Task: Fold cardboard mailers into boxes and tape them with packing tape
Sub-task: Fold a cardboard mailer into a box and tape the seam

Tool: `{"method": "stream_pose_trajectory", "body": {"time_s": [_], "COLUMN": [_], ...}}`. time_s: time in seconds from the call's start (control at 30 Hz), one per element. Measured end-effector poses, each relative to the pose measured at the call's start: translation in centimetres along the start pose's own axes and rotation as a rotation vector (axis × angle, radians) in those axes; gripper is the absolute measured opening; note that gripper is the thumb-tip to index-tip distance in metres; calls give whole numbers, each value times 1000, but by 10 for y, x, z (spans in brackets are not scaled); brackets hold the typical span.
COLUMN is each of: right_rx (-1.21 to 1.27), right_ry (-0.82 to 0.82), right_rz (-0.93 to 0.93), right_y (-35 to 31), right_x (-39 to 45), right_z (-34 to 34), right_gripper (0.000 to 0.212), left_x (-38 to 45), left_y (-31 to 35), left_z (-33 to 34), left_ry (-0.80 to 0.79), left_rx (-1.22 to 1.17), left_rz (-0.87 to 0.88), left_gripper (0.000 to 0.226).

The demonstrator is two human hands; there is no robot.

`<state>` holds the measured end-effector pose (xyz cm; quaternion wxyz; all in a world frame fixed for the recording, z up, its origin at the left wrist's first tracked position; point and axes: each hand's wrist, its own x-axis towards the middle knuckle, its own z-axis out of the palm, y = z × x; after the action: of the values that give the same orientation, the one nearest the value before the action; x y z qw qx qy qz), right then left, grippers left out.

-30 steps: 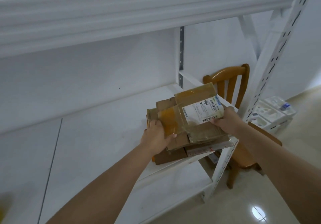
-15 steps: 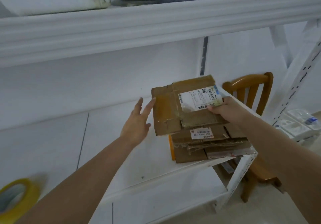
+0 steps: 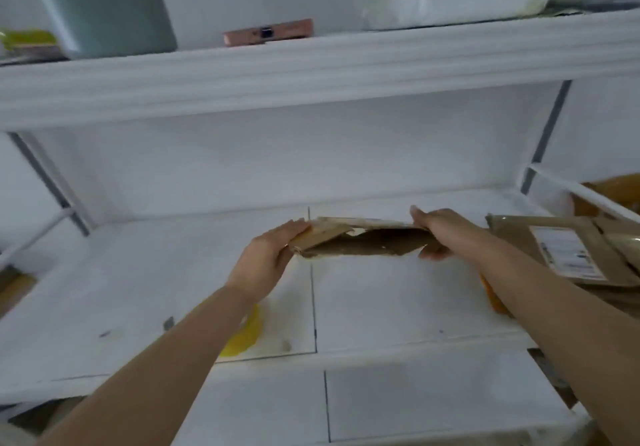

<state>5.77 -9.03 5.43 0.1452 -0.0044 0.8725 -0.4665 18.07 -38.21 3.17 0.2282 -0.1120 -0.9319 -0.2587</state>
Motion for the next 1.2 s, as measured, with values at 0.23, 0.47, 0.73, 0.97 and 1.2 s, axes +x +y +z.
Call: {"method": "stream_pose_trajectory", "body": {"time_s": [0.23,0.47,0.73,0.97,1.2], "right_rx": [214,332,575,553,511], "right_ry": [-41,-67,-210,-263,-211], "right_rz": [-75,-225,-200,-164,-33], "right_y": [-65,-127,-183,-207,-198], "right_x": [-35,-30,-1,12,1], "right_z": [142,253,362,430,499], "right_gripper": [58,65,60,63,63], "left_x": [-90,-124,-129,-136,-176], "left_y": [-95,-160,-214,-273,-336], "left_z": [-109,-160,-189,-219,-228], "left_ry": [58,32,191,206,112], "left_rx": [-104,-345,-638,-759,-764], "left_rz": [-289,-446,-540,-713,-782], "left_gripper": [27,13,27,32,42]}}
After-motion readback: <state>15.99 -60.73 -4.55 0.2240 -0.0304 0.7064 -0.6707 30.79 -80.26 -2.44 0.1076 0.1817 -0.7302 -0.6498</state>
